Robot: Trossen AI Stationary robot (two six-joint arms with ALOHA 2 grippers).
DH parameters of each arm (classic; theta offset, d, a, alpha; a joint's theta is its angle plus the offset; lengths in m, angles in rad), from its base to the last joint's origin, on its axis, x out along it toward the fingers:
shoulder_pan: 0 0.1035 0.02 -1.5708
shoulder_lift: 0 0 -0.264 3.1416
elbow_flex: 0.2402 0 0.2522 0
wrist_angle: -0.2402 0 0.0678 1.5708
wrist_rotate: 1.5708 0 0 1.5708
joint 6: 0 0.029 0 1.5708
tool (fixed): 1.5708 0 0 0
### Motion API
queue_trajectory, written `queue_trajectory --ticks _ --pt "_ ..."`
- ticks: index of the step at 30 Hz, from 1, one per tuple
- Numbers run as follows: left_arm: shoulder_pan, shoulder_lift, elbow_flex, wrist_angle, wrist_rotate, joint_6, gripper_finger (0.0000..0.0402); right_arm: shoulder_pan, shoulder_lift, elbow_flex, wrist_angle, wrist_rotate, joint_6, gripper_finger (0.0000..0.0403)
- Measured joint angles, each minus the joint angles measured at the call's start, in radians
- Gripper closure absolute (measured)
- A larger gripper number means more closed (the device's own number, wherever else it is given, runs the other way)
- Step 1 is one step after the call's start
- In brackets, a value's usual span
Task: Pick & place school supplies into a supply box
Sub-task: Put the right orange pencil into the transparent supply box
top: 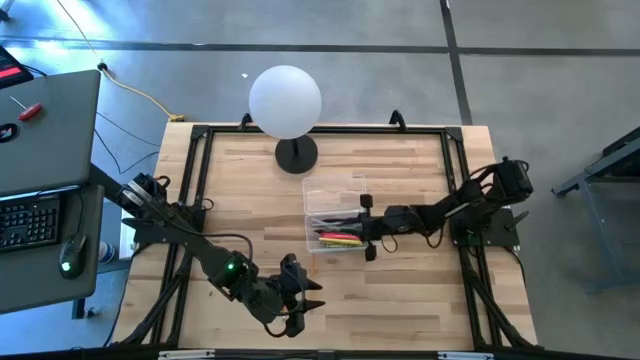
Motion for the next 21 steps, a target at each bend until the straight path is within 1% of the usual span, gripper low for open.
queue_trajectory --ticks 7,10,13,16,18,21 --pt "-0.001 0.000 0.000 -0.003 0.017 -0.020 0.0188 0.091 -0.099 0.000 -0.032 -0.010 -0.047 0.0346" --pt "-0.016 0.000 0.000 -0.008 0.007 -0.029 0.0188 0.127 -0.158 0.000 -0.082 -0.003 -0.046 0.0347" --pt "-0.063 0.000 0.000 -0.008 -0.083 -0.043 0.0188 0.159 -0.218 0.000 -0.167 0.042 -0.048 0.0351" --pt "-0.133 0.000 0.000 -0.044 -0.210 -0.109 0.0188 0.181 -0.270 0.000 -0.237 0.097 -0.050 0.0352" --pt "-0.190 0.000 0.000 -0.105 -0.315 -0.192 0.0188 0.190 -0.298 0.000 -0.268 0.114 -0.050 0.0351" --pt "-0.271 0.015 0.000 -0.229 -0.508 -0.365 0.0188 0.196 -0.320 0.000 -0.275 0.114 -0.043 0.0350"
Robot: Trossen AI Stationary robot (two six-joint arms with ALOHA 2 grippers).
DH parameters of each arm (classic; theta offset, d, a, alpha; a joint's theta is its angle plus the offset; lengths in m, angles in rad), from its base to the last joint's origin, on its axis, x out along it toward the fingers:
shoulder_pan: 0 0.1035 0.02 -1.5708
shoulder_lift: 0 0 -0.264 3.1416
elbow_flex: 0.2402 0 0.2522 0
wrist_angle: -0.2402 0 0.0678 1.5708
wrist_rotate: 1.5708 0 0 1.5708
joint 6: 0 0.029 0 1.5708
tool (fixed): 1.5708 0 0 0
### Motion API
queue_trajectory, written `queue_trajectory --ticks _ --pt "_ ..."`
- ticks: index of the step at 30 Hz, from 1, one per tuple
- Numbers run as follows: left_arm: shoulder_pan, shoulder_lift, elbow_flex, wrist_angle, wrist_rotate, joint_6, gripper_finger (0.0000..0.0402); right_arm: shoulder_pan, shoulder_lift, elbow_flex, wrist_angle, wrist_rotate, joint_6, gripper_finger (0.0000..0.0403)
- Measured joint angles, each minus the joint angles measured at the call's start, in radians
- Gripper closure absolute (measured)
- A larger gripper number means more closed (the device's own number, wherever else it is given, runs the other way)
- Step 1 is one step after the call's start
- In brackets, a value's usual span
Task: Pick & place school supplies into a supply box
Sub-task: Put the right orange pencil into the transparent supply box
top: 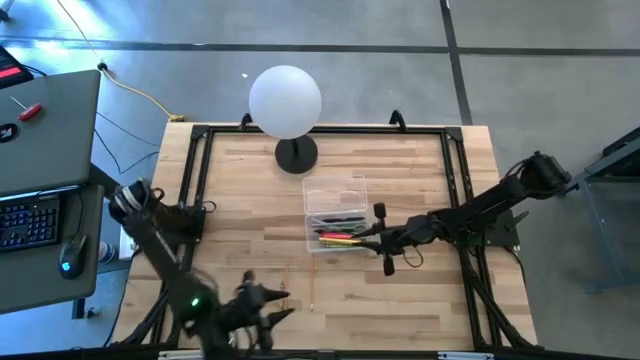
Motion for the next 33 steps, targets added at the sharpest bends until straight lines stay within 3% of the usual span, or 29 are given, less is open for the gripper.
queue_trajectory --ticks 4,7,11,17,22,27,33 --pt "-0.060 0.045 -0.001 -0.139 -0.237 -0.184 0.0188 0.002 -0.004 0.000 0.014 -0.016 0.028 0.0354" --pt "-0.058 0.067 -0.001 -0.165 -0.287 -0.246 0.0188 0.002 -0.003 0.000 0.013 -0.133 0.065 0.0356" --pt "-0.024 0.090 0.000 -0.117 -0.214 -0.249 0.0188 0.009 -0.002 0.000 0.011 -0.390 0.063 0.0353" --pt "0.056 0.093 0.000 -0.100 -0.020 -0.161 0.0188 0.073 0.026 0.018 0.042 -0.347 0.029 0.0344" --pt "0.100 0.081 0.000 -0.122 -0.031 -0.161 0.0188 0.125 0.174 0.162 0.018 -0.351 -0.052 0.0332" --pt "0.105 0.074 0.000 -0.118 -0.009 -0.161 0.0188 0.119 0.384 0.363 -0.142 -0.352 -0.121 0.0321" --pt "0.069 0.074 0.000 -0.105 0.034 -0.166 0.0188 0.089 0.589 0.613 -0.394 -0.483 -0.159 0.0303"
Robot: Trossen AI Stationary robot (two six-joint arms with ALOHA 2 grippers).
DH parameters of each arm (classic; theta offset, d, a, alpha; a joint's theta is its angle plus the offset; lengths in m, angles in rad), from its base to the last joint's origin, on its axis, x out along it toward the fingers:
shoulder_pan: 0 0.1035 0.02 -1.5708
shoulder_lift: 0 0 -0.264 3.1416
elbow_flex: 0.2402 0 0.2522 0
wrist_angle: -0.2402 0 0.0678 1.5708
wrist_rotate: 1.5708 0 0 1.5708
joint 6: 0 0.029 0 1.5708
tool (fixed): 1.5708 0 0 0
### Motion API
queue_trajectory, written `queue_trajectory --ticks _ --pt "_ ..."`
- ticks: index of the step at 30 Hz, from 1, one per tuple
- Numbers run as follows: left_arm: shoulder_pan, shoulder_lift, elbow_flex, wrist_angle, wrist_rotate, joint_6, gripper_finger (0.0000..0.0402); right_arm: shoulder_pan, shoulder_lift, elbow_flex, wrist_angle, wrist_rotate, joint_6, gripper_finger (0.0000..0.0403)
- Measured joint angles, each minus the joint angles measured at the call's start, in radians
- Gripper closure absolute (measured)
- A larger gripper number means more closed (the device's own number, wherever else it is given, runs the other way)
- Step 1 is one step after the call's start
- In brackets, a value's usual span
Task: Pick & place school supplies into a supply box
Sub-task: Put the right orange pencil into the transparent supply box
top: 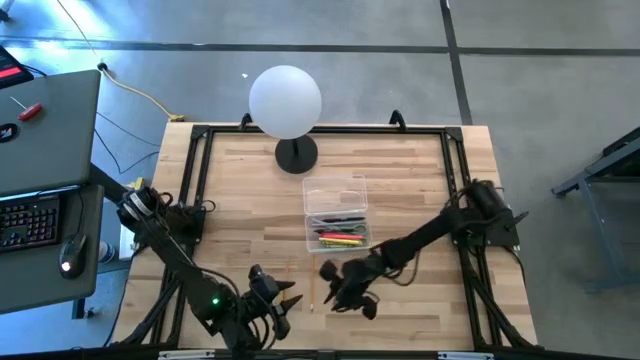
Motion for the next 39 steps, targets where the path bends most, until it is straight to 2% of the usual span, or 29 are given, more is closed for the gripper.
queue_trajectory --ticks 3,6,11,20,35,39 --pt "-0.018 0.000 0.000 0.001 -0.001 0.000 0.0188 -0.012 0.071 0.093 -0.036 -0.014 -0.005 0.0295" --pt "-0.039 0.000 0.000 0.000 -0.044 0.000 0.0188 -0.027 0.123 0.157 -0.037 -0.006 -0.020 0.0293" --pt "-0.075 0.000 0.000 0.000 -0.059 0.000 0.0188 -0.048 0.186 0.210 -0.087 -0.019 -0.124 0.0298" --pt "-0.130 0.000 0.000 0.031 -0.121 0.004 0.0188 -0.088 0.211 0.219 -0.064 -0.132 -0.118 0.0315" --pt "-0.139 0.000 0.000 0.044 -0.133 0.005 0.0188 -0.106 0.252 0.219 -0.024 -0.137 -0.110 0.0320" --pt "-0.139 0.000 0.000 0.047 -0.131 0.005 0.0188 -0.118 0.280 0.220 -0.011 -0.174 -0.098 0.0320"
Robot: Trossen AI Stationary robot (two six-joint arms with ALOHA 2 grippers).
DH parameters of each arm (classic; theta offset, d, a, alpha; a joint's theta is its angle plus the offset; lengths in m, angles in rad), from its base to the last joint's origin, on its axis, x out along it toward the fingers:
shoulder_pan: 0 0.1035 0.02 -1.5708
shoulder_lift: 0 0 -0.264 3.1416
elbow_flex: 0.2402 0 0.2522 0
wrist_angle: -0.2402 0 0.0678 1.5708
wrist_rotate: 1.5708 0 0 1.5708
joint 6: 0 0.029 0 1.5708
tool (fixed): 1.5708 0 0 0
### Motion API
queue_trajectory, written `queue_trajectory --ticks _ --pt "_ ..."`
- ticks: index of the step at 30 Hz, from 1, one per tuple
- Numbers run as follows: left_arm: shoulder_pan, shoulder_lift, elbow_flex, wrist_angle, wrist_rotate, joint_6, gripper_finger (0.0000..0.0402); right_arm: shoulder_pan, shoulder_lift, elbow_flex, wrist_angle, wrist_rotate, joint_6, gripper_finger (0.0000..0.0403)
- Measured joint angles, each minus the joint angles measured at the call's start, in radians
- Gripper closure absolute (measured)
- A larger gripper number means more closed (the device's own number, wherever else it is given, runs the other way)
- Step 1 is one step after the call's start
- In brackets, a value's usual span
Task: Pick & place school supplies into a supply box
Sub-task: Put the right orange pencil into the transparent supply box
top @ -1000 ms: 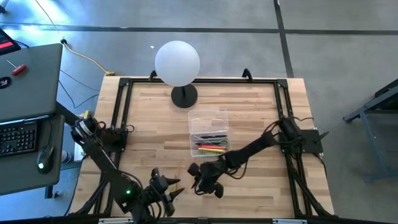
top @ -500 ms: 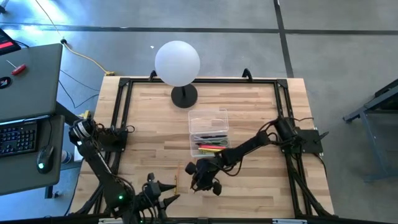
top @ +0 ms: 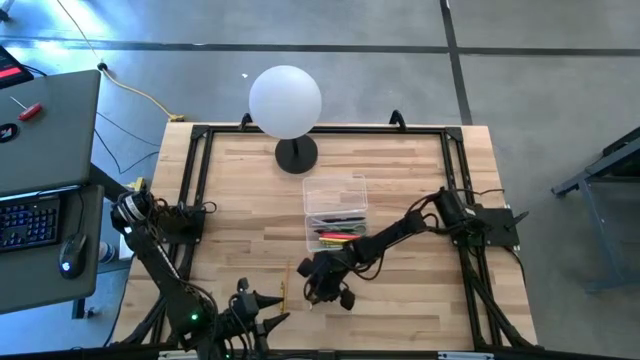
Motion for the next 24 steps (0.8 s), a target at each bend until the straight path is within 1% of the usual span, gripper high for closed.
queue_trajectory --ticks 4,7,12,15,17,20,24 --pt "0.000 0.000 0.000 0.002 0.009 0.000 0.0188 0.003 0.022 0.002 0.008 -0.049 0.003 0.0321" --pt "0.000 0.000 0.000 0.001 0.010 0.000 0.0188 0.011 0.023 0.002 -0.001 -0.050 -0.012 0.0326" --pt "0.000 0.000 0.000 0.001 0.011 0.000 0.0188 0.014 0.026 0.001 0.030 -0.096 0.022 0.0366" --pt "0.000 0.000 0.000 0.001 0.011 0.000 0.0188 0.029 0.027 0.000 0.038 -0.077 0.065 0.0389" --pt "0.000 0.000 0.000 0.001 0.011 0.000 0.0188 0.043 0.027 0.000 0.039 -0.064 0.073 0.0396" --pt "0.000 0.000 0.000 0.001 0.011 0.000 0.0188 0.060 0.027 0.000 0.040 -0.055 0.069 0.0394" --pt "0.000 0.000 0.000 0.002 0.011 -0.001 0.0188 0.070 0.027 -0.003 0.066 -0.013 0.061 0.0365"
